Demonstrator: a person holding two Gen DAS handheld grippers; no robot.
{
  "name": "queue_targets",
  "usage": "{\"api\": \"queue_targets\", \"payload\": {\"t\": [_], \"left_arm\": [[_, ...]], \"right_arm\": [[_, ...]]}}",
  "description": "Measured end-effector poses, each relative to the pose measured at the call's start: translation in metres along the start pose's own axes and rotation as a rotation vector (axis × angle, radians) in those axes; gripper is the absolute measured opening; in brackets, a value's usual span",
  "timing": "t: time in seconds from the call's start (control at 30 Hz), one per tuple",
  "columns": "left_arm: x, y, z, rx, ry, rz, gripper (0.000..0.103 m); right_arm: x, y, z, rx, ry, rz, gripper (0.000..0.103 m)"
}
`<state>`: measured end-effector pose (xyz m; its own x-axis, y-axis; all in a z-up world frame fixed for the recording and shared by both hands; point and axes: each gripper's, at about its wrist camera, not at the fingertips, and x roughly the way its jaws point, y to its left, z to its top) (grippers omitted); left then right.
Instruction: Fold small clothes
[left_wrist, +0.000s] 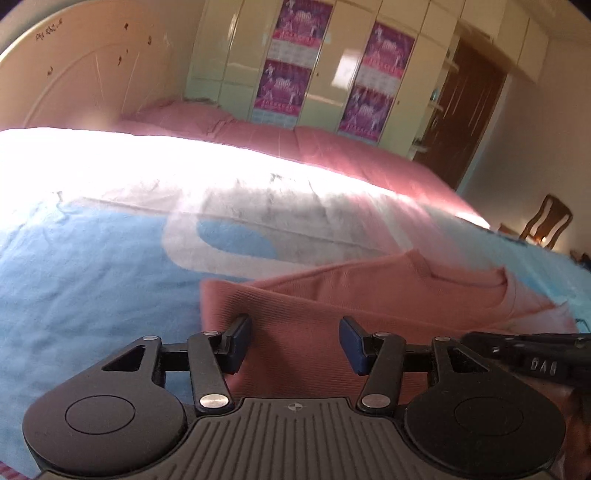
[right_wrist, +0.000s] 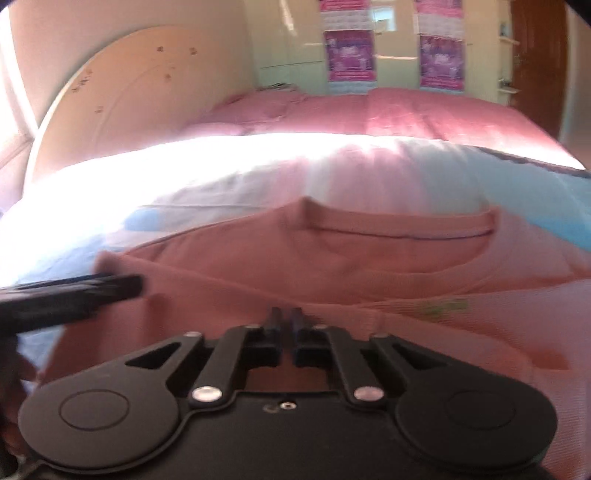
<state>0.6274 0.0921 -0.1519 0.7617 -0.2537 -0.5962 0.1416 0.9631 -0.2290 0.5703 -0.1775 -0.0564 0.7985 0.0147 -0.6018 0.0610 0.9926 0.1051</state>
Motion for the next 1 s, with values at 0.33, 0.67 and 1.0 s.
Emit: {"api": "queue_targets", "payload": {"t": [0.33,0.67,1.0], "left_arm": [[0.007,-0.019,-0.007,0.138,0.03,0.107,0.067],[-0.042,0.011,-0.042,0.086,0.007,0.285,0.067],[-0.087,0.008,-0.052,-0.003,-0.046,0.202,0.067]], "right_arm": [[0.003,0.006,0.0,0.014,0.002,0.027,0.006],[-0.03,0.012,-0.016,-0.062,-0.002,0.02,0.011],[-0.069,-0.015,-0.034,-0.039,-0.04,-0.03,0.014]]}}
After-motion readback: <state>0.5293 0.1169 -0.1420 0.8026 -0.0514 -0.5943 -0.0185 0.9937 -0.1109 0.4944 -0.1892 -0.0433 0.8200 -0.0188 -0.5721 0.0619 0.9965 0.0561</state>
